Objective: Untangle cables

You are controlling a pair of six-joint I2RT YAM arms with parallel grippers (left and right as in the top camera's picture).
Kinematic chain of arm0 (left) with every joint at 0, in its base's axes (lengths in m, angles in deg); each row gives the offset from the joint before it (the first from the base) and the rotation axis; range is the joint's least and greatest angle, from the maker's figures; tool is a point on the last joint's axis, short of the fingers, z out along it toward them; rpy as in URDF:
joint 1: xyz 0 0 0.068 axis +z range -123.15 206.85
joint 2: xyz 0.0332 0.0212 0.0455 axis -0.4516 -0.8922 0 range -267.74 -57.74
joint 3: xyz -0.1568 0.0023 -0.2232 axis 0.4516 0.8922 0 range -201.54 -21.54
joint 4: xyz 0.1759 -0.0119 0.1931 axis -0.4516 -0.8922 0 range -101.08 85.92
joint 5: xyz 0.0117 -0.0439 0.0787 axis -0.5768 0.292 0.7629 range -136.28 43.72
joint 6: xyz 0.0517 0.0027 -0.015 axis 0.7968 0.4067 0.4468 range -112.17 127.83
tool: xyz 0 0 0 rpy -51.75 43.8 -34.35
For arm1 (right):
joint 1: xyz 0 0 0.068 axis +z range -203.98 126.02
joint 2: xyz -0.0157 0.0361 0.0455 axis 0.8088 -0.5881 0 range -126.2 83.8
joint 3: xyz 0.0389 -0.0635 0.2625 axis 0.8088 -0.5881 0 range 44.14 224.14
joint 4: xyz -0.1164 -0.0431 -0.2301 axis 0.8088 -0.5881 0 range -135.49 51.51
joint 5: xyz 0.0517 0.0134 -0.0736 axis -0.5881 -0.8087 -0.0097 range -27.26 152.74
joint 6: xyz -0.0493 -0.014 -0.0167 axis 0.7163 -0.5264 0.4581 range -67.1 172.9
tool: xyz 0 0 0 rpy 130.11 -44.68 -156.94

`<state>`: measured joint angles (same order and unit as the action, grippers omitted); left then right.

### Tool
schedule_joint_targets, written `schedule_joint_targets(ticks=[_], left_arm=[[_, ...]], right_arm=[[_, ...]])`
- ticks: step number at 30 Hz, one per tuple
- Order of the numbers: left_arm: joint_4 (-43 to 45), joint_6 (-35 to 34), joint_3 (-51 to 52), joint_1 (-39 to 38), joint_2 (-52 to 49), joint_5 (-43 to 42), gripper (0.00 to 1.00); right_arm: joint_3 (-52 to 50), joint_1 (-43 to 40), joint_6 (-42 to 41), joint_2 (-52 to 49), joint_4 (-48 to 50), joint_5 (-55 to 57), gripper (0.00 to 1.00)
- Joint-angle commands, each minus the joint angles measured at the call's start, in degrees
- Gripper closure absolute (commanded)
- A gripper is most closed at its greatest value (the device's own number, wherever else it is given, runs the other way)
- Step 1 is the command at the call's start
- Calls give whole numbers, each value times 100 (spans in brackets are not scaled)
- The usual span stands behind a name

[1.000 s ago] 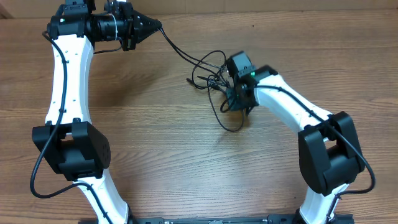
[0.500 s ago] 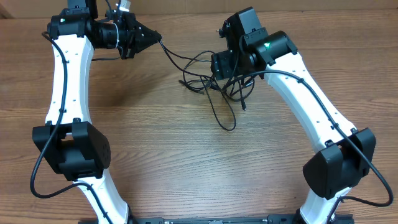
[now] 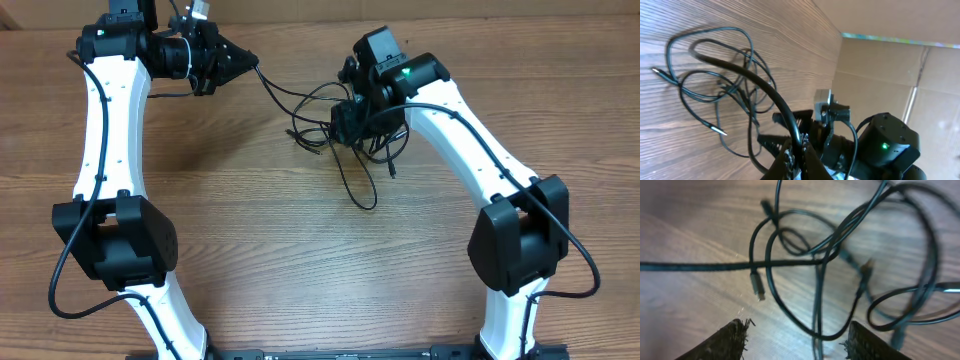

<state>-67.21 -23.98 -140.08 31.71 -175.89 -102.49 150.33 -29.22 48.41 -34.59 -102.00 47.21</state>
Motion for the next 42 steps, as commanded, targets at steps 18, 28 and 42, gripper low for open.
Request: schedule_joint_targets(ticks=[18,28,42], left_arm=[[-2,-326,-70,651,70,-341,96],[-188,321,-70,669,68,-319,96],[-1628,608,-70,472,68,3230,96]], right_arm=[[-752,17,7,-81,358,-1589,35],[-1010,2,-4,-68,636,-1021,51],[-173,-7,4,304,1043,-916,78]])
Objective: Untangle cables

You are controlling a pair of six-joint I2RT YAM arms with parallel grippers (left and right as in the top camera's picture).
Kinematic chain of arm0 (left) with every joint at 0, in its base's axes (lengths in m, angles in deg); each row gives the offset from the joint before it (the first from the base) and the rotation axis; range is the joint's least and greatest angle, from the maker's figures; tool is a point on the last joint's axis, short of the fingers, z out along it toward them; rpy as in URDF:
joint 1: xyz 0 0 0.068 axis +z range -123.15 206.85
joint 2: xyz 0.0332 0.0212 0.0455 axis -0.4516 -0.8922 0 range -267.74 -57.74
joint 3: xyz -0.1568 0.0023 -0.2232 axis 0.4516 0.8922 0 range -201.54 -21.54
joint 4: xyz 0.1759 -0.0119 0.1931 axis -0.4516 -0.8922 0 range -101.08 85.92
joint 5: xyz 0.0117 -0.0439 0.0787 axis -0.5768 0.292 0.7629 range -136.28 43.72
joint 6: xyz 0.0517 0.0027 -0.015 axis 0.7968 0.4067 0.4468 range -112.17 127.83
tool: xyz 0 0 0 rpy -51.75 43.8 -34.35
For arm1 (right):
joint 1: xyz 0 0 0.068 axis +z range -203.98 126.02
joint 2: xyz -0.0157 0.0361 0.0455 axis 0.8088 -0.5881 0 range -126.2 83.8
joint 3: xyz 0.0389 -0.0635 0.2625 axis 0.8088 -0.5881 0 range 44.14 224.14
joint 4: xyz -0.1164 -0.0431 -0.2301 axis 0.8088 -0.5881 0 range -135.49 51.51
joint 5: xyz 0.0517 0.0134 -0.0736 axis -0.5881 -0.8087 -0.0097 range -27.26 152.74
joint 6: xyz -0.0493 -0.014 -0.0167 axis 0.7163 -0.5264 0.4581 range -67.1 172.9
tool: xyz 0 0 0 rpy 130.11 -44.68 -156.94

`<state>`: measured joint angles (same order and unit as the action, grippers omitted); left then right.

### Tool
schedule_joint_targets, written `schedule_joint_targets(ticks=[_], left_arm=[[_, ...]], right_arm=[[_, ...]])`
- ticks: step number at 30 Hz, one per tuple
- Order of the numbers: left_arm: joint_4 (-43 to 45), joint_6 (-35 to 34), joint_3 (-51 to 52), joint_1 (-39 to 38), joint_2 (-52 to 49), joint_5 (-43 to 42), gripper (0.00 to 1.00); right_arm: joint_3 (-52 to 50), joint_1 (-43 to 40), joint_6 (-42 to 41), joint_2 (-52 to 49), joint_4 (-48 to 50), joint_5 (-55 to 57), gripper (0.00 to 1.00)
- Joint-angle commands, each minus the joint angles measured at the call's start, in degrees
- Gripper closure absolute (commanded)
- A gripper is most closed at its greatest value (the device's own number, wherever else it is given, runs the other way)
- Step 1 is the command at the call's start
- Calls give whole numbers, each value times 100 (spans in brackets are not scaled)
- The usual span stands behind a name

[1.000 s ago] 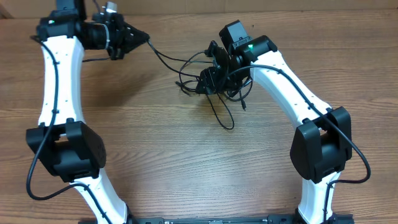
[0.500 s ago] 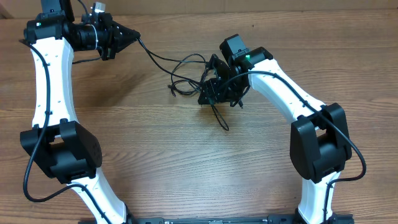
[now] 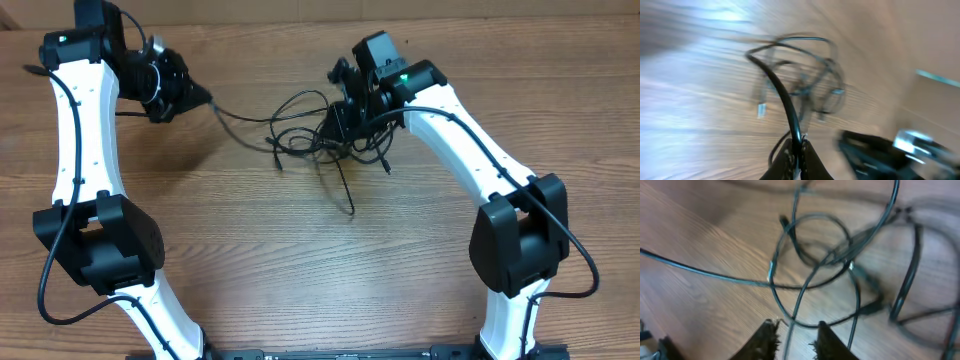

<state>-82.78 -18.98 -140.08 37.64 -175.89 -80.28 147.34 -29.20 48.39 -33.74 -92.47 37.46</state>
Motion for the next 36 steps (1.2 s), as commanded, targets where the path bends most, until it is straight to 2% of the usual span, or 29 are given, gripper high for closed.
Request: schedule_joint_targets(ticks=[1,6,11,14,16,19,21,24,27,29,32,34,36], left_arm=[[-127,109,-70,-162,68,1073,96],[-269,111,-68,-442,68,1287,96],[-334,109,-68,-837,68,1397,95],[-332,103,-68,-1064,68,1488,85],[-332,42,-68,-1163,68,1335,83],[-249,50,-68,-1231,68,776,83],[-175,72,-68,-1231,68,284,96],[94,273,-68,-1231,68,-621,96],[531,487,-70,-1224,68,-1665,96],[780,498,-70,-1204,68,-2006,96],[852,494,-70,-1182,68,-1508,96],[664,297,-70,-1185,68,-511,96],[411,-162,-70,-1187,68,481,96]], right_arm=[[96,-9,4,212,223,83,80],[-37,-7,-11,157,761,85,82],[-48,-9,-11,2,894,192,81],[-48,-9,-13,-92,892,216,80],[-50,-9,-48,-127,885,321,80],[-50,-11,-439,-149,870,693,80],[-48,-15,-501,-149,844,717,80],[-50,-15,-640,-149,769,584,78],[-48,-15,-634,-149,719,59,68],[-48,-15,-562,-149,699,-146,55],[-48,-15,-422,-149,625,-166,43],[-50,-13,-273,-149,522,-358,37],[-50,-13,-273,-149,501,-645,37]])
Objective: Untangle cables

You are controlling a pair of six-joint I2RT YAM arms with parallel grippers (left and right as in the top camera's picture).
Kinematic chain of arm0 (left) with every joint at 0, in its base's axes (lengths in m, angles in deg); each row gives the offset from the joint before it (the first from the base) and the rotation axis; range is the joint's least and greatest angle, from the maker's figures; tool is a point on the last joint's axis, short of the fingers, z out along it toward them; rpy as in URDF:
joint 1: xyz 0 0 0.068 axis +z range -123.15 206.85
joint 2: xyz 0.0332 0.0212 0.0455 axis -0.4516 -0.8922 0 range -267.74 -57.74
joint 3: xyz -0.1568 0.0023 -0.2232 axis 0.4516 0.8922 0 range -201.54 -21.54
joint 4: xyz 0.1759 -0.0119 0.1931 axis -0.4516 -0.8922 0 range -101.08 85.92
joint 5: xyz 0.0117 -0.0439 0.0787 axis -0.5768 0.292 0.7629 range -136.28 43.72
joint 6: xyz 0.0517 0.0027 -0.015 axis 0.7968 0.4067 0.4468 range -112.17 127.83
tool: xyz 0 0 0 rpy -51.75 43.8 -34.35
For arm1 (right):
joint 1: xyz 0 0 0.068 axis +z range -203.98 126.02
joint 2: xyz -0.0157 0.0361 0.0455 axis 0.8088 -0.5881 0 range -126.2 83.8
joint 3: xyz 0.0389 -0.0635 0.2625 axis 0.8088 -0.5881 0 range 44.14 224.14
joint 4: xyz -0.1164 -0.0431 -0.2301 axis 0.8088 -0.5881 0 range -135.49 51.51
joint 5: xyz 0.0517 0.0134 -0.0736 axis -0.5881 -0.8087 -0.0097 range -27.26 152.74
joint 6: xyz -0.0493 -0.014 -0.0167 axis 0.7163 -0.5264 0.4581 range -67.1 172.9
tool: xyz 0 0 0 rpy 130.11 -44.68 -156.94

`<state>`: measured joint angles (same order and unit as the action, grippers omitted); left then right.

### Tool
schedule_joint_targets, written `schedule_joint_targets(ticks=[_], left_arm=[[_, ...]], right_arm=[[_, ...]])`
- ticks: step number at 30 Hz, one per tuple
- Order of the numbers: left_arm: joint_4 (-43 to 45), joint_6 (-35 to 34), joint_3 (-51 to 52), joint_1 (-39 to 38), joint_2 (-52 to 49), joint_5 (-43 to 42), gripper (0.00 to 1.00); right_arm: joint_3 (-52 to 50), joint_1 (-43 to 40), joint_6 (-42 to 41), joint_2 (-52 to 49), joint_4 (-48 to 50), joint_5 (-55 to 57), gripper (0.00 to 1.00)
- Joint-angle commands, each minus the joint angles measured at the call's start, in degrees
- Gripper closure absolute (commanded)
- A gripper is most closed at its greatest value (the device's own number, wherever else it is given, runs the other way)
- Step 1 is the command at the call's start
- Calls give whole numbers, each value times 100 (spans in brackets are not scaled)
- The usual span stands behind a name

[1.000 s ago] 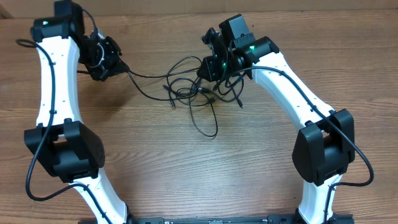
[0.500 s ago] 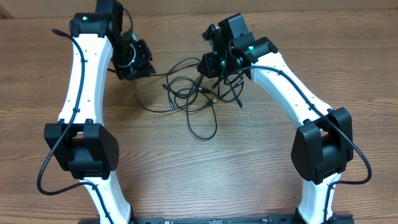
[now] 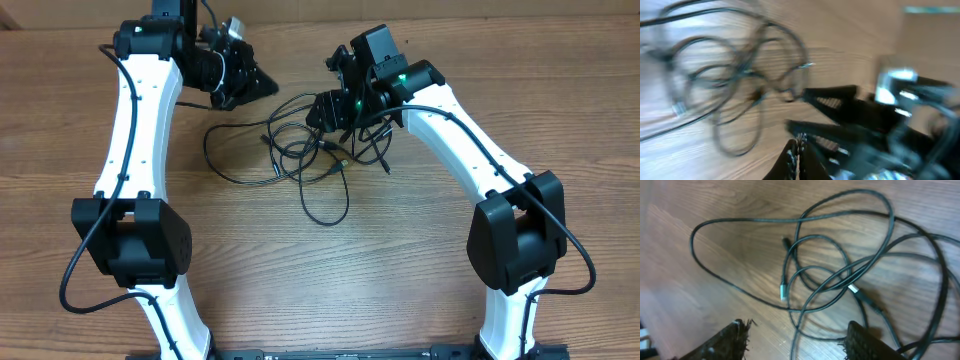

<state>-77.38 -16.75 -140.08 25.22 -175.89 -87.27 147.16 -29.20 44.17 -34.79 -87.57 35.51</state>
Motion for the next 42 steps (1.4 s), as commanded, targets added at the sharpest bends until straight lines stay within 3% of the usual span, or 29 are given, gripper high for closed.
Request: schedule_joint_targets(ticks=[1,8,13,20,28,42], left_arm=[[-232,-592,-70,50,68,1609,96],[-916,-1241,-68,116,68,4170,96],[-1058,-1272,-68,382,68,4138,96],[-1132,-1272,-44,767,66,3882,94],[-1139,-1272,-42,922,44,3884,91],[-981,-1270,280,909,39,3882,93]], right_arm=[[-33,-13,146,-44,28,-527,37],[-33,72,149,-103,101,-535,37],[-33,334,234,-129,197,-551,37],[-33,1097,1193,-201,273,-518,30],[-33,1773,1379,-627,415,216,30],[-33,2096,1786,-1384,1263,236,44]])
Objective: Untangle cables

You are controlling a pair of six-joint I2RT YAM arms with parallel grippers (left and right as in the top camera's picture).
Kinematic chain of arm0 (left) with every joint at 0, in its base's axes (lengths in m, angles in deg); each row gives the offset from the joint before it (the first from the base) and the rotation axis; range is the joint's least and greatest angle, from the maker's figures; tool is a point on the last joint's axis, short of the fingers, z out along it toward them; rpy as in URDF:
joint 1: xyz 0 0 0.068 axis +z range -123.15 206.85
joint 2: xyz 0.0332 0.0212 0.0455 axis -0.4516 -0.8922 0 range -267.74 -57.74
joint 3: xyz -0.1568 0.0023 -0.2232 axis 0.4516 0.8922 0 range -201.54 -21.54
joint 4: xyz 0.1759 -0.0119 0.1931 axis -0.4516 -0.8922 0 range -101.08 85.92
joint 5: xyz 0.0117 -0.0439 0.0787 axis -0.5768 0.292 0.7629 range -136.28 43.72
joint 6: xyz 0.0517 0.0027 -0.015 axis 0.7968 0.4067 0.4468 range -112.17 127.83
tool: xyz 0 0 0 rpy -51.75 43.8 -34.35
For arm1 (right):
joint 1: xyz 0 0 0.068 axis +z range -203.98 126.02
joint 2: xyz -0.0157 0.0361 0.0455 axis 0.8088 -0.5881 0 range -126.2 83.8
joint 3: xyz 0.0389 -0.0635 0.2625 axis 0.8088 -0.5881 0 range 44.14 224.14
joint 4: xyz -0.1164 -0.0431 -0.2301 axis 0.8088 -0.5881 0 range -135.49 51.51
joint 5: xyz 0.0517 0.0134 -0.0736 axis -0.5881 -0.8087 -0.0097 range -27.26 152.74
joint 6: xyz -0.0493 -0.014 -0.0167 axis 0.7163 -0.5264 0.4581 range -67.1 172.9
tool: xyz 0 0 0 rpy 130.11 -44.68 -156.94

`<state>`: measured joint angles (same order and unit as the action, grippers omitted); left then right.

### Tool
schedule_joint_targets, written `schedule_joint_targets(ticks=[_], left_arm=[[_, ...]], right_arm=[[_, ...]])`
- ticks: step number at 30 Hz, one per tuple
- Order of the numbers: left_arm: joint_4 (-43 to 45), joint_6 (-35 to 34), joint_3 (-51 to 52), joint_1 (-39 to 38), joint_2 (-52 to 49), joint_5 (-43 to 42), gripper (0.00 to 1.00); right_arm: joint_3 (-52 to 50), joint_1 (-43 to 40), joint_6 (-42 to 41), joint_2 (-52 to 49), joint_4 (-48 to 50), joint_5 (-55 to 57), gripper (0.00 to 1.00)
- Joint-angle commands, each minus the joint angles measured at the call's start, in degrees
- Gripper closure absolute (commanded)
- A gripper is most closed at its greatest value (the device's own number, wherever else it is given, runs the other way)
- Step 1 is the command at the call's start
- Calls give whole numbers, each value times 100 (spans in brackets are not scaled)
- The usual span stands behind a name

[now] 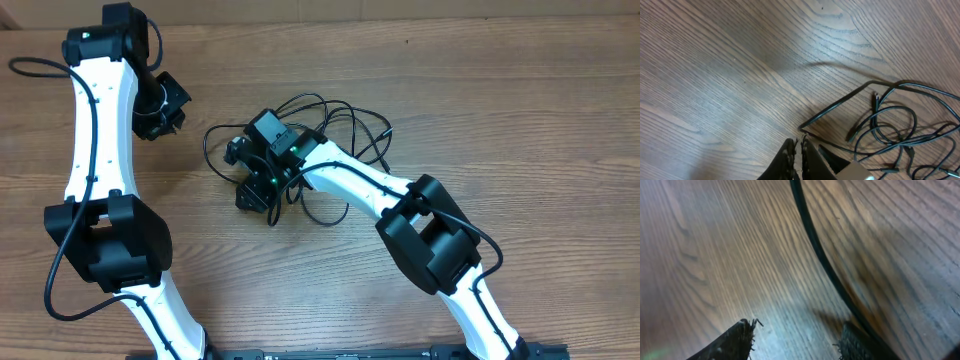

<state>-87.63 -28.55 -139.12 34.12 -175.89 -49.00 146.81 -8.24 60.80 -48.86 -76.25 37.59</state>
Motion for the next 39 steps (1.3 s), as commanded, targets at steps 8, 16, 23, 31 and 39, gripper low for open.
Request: schedule_joint_targets(ticks=[8,16,23,31,39], left_arm=[[208,-42,461,20,39,0,95],[503,640,461,20,39,-745,94],[503,643,461,20,39,-745,94],[492,662,461,20,39,-745,95],[470,693,461,20,39,-748,96]], right_arm=[[33,0,122,26,308,26,44],[31,-48,227,13,796,579,35],[-61,-42,291,-13,769,584,35],[-461,-44,293,-13,1058,586,39],[-463,-57,260,72,1047,584,96]])
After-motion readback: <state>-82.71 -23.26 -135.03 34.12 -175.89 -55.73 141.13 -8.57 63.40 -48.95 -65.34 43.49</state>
